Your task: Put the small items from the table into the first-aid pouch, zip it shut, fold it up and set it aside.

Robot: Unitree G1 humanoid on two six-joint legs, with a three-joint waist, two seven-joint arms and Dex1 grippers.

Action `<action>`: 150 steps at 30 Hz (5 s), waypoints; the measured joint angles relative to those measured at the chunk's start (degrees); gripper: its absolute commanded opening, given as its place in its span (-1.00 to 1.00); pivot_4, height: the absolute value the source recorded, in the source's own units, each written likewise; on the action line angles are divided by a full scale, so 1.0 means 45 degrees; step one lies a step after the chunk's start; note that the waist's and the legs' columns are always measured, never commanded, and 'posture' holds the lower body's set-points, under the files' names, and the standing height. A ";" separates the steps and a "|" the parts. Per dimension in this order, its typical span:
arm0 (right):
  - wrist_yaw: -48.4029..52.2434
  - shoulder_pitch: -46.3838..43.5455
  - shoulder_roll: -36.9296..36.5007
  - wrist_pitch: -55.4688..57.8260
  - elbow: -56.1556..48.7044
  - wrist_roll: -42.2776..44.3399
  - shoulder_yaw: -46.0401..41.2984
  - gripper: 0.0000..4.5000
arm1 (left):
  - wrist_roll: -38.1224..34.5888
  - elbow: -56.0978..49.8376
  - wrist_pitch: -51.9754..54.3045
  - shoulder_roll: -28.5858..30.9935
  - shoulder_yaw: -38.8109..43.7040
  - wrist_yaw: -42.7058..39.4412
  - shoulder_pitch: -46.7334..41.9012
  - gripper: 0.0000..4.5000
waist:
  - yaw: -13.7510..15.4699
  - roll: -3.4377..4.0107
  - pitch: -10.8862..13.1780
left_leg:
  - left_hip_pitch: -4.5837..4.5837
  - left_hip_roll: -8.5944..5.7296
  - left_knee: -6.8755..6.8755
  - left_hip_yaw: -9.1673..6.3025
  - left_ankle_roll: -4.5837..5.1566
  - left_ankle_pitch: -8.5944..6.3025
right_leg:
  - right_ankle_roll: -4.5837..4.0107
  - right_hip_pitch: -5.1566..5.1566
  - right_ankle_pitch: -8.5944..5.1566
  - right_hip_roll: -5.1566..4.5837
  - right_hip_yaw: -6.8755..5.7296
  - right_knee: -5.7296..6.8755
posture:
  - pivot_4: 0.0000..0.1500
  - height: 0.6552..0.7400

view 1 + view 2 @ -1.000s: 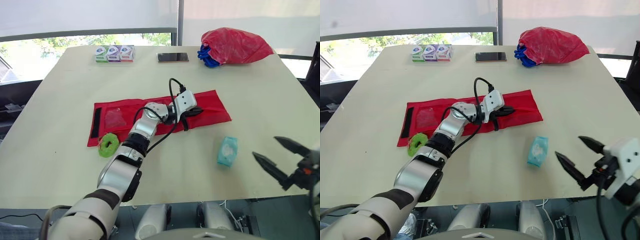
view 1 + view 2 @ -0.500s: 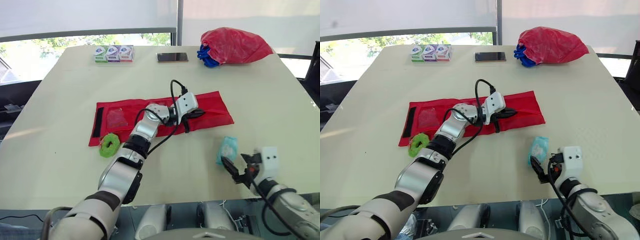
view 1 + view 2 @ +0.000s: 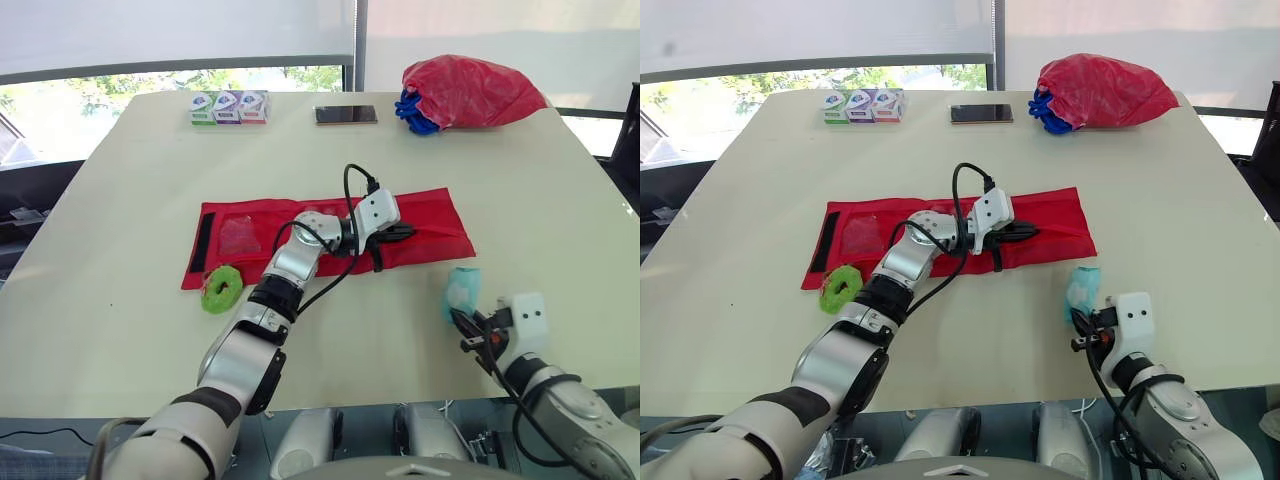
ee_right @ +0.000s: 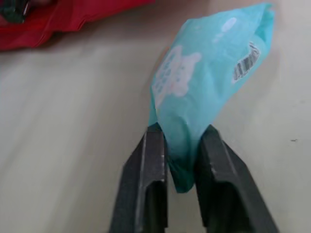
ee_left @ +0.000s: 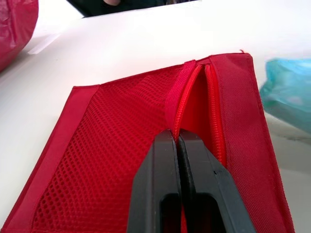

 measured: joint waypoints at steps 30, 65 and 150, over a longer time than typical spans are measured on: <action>-0.2911 -0.3415 -0.0484 0.2488 0.1284 0.7133 -0.0240 -0.94 | -0.0731 -0.2264 0.1041 -0.0556 -0.0742 -0.1435 0.1393 -1.00 | -0.0039 0.0008 -0.0002 | 0.0002 0.0005 -0.0003 0.0002 0.0003 -0.0001 | -0.0001 0.0003 0.0003 0.0002 0.0008 -0.0007 | 1.00 1.00; 0.0294 -0.2477 -0.1958 0.0201 0.1601 0.1385 -0.0011 0.60 | -0.0122 0.0610 -0.0063 -0.1907 -0.1339 0.0826 -0.0052 -1.00 | -0.0316 0.0081 -0.0009 | 0.0007 0.0004 -0.0010 0.0008 0.0047 -0.0026 | 0.0006 0.0006 0.0002 0.0012 0.0011 -0.0012 | 1.00 1.00; 0.3855 -0.2782 -0.3658 0.0283 0.5900 -0.1554 -0.5337 -0.96 | -0.8724 -1.0450 0.7663 1.0022 0.4169 -0.6273 0.4408 1.00 | -0.0256 0.0187 0.0034 | 0.0019 0.0023 -0.0026 0.0036 0.0030 -0.0019 | 0.0023 0.0026 0.0020 0.0002 0.0043 -0.0067 | 1.00 1.00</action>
